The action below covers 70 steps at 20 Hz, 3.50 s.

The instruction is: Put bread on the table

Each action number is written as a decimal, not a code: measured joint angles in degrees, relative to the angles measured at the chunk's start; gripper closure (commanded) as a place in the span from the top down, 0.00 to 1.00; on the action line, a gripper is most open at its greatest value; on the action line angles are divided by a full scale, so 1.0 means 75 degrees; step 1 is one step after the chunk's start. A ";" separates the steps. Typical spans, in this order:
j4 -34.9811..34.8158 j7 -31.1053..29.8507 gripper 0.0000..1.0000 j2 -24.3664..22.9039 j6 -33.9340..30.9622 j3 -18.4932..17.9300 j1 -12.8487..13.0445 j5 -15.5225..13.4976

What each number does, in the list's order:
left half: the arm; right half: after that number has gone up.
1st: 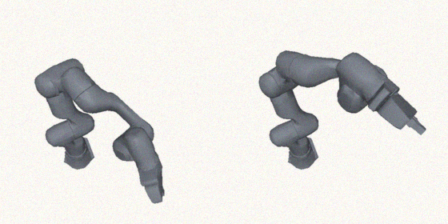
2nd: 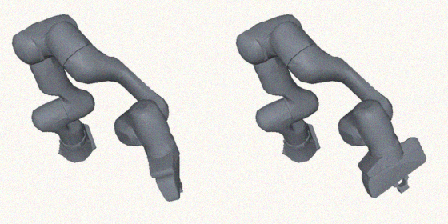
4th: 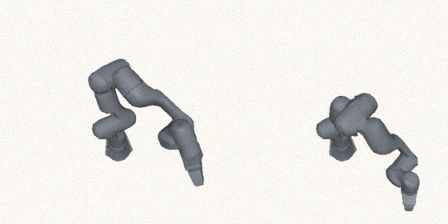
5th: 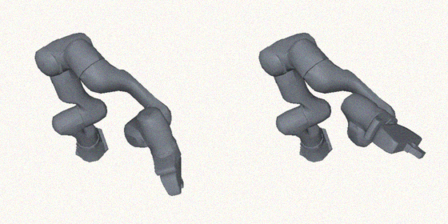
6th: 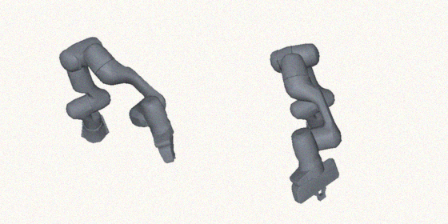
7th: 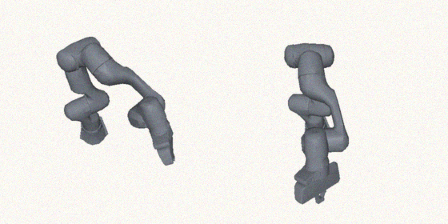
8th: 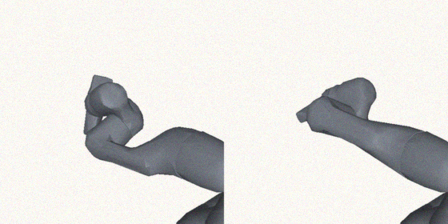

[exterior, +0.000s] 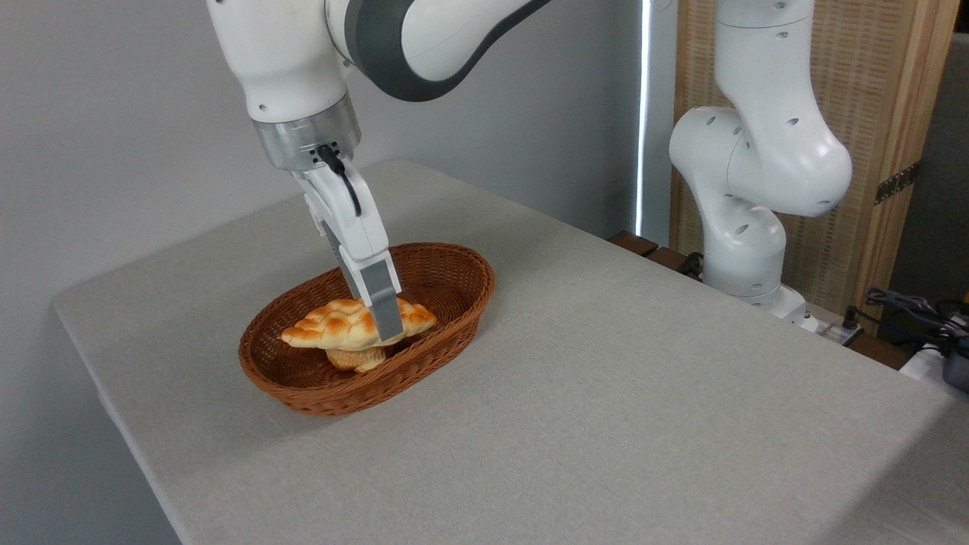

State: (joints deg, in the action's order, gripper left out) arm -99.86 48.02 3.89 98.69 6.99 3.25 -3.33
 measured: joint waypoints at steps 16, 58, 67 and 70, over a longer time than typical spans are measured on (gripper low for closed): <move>-0.0418 0.0093 1.00 0.0490 0.0424 0.0835 0.0009 -0.0003; 0.0205 0.0102 0.39 -0.0045 -0.0391 -0.0539 -0.0171 -0.0791; -0.0193 0.0416 1.00 0.0298 -0.0525 -0.1663 -0.0198 -0.0723; -0.0228 0.0469 1.00 0.0442 -0.0577 -0.1762 -0.0201 -0.0451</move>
State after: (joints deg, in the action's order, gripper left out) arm -101.57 51.55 7.20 94.36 -6.22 1.74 -6.72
